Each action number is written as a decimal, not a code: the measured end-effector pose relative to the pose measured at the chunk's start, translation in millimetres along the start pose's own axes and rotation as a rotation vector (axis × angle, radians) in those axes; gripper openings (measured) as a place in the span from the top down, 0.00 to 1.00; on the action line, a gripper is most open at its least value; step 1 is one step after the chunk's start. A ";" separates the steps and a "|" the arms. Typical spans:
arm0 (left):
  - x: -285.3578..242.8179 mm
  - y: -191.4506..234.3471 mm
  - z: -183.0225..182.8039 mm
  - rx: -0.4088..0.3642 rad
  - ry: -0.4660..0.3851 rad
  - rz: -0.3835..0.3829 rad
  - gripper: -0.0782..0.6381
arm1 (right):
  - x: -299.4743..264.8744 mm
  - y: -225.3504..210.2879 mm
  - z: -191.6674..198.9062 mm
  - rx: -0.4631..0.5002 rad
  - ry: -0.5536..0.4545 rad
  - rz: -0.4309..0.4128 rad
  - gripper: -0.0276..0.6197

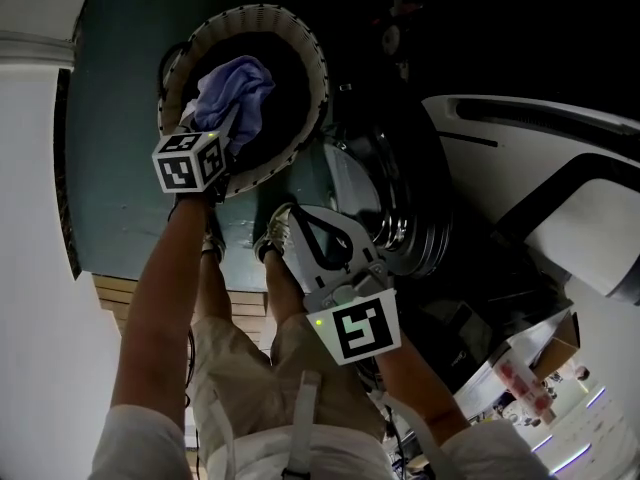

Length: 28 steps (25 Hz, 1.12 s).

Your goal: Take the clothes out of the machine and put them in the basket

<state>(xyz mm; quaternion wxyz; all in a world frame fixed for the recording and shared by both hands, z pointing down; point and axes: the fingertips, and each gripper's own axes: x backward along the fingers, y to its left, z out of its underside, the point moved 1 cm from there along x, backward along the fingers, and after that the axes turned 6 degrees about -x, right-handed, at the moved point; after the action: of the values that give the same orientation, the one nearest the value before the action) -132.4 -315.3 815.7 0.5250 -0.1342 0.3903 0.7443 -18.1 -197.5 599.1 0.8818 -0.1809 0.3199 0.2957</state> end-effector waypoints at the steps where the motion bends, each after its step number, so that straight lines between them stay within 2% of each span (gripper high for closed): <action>1: -2.8 0.0 3.4 0.033 0.012 0.031 0.60 | -0.9 -0.4 -1.1 -0.004 -0.002 -0.002 0.94; 2: -4.1 1.0 6.1 0.052 0.024 0.047 0.52 | -1.5 -0.9 -2.8 -0.007 -0.006 -0.003 0.94; 3: -4.1 2.6 7.7 0.051 0.036 0.048 0.50 | -1.9 -1.8 -4.6 -0.009 -0.011 -0.004 0.94; 6: -1.0 7.2 9.6 -0.008 0.065 0.025 0.43 | -1.6 -7.0 -10.0 -0.012 -0.024 -0.001 0.94; 18: 23.6 15.2 -4.6 -0.065 0.040 -0.026 0.42 | -0.8 -9.5 -19.4 -0.013 -0.029 0.014 0.94; 22: 44.3 12.6 -21.8 -0.089 -0.009 -0.037 0.54 | 2.8 -1.5 -30.8 -0.011 -0.050 0.018 0.94; 28: 87.4 5.6 -50.4 -0.124 -0.070 -0.042 0.80 | 16.8 10.7 -57.2 0.016 -0.080 0.040 0.94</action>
<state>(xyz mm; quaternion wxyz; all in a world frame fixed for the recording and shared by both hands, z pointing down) -184.0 -293.3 731.6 0.5445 -0.1484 0.3220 0.7601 -40.6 -211.6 544.7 0.8892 -0.1556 0.2901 0.3176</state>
